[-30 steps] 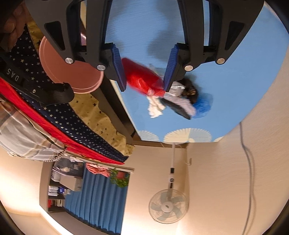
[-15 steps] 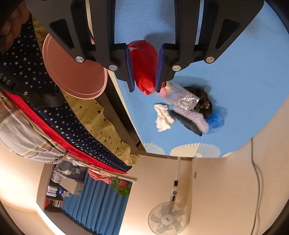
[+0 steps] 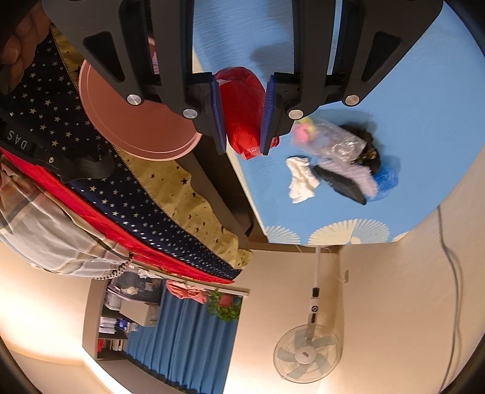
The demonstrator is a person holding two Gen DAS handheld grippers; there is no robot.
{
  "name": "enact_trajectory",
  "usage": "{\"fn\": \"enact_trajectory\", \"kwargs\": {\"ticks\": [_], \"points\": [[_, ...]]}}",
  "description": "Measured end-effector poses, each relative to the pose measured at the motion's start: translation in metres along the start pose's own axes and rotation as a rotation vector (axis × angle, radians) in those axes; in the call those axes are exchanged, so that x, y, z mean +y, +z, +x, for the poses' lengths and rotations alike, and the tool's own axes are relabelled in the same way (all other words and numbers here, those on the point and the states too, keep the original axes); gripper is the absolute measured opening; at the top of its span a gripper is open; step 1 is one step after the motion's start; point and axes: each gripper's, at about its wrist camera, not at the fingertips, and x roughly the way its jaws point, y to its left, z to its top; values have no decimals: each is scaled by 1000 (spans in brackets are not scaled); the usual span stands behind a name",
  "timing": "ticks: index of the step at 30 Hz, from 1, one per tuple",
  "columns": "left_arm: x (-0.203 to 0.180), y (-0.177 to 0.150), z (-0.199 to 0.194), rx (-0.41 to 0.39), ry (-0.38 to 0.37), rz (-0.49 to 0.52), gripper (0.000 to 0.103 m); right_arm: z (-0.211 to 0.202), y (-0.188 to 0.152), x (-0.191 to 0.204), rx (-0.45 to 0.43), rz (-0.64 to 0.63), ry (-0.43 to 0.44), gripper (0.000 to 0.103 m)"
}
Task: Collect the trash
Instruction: 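Carry red bag and black strap over the pink wastebasket with both tools, then open both tools to drop red bag and black strap into wastebasket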
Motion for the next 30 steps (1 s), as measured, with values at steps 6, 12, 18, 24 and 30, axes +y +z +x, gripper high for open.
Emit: {"fn": "enact_trajectory", "kwargs": {"ticks": [6,12,18,24,30], "points": [[-27,2,7,-11,-77,34,22,-6,5,-13,-36,18,-69,8],[-50,0,14,-11,-178,61,22,-6,7,-28,-33,41,-118,8],[-64,-6,26,13,-242,51,22,-6,6,-35,-28,44,-145,8],[-77,-10,34,35,-277,58,22,-2,5,-42,-14,58,-161,8],[-79,-17,47,83,-286,48,25,7,3,-44,18,60,-175,20]]}}
